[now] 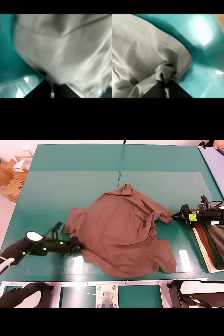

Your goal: Fold the shirts.

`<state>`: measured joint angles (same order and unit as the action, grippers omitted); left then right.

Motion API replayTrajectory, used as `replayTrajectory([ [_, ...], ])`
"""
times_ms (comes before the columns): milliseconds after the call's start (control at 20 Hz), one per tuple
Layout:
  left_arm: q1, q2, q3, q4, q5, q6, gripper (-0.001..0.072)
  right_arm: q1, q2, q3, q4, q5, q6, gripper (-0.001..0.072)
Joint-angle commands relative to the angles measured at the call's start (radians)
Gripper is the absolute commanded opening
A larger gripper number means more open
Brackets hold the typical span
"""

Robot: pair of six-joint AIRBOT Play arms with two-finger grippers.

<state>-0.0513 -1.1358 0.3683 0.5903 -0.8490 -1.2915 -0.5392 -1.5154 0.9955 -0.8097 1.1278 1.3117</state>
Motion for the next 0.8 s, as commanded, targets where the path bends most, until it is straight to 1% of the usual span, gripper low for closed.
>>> replayTrajectory([
  [0, 0.023, 0.001, 0.137, 0.063, 0.045, 0.023, 0.0025, 0.008, -0.01, 0.043, 0.005, -0.006, -0.014, 0.0014],
  [100, 0.099, -0.006, 0.285, 0.185, 0.029, -0.037, 0.0025, 0.008, -0.004, 0.039, -0.018, 0.023, -0.014, 0.0012],
  [150, 0.147, -0.018, 0.359, 0.227, 0.019, -0.047, 0.0025, 0.012, 0.008, 0.023, -0.053, 0.047, -0.013, 0.0011],
  [250, 0.241, -0.074, 0.511, 0.242, 0.011, -0.041, 0.0025, 0.029, 0.07, -0.065, -0.106, 0.06, -0.006, 0.0011],
  [300, 0.264, -0.126, 0.596, 0.241, 0.01, -0.024, 0.0025, 0.042, 0.116, -0.126, -0.108, 0.06, -0.002, 0.0011],
  [450, 0.241, -0.338, 0.854, 0.216, -0.026, 0.045, 0.0026, 0.134, 0.284, -0.325, -0.108, 0.019, 0.057, 0.0011],
  [550, 0.204, -0.487, 1.006, 0.195, -0.067, 0.048, 0.0026, 0.223, 0.362, -0.421, -0.108, -0.028, 0.079, 0.0012],
  [650, 0.175, -0.587, 1.122, 0.195, -0.095, 0.047, 0.0026, 0.321, 0.386, -0.476, -0.108, -0.104, 0.088, 0.0013],
  [700, 0.169, -0.61, 1.157, 0.197, -0.111, 0.043, 0.0067, 0.367, 0.385, -0.488, -0.108, -0.143, 0.088, 0.0014],
  [750, 0.173, -0.614, 1.176, 0.199, -0.135, 0.038, 0.0469, 0.394, 0.385, -0.487, -0.108, -0.158, 0.088, 0.0034],
])
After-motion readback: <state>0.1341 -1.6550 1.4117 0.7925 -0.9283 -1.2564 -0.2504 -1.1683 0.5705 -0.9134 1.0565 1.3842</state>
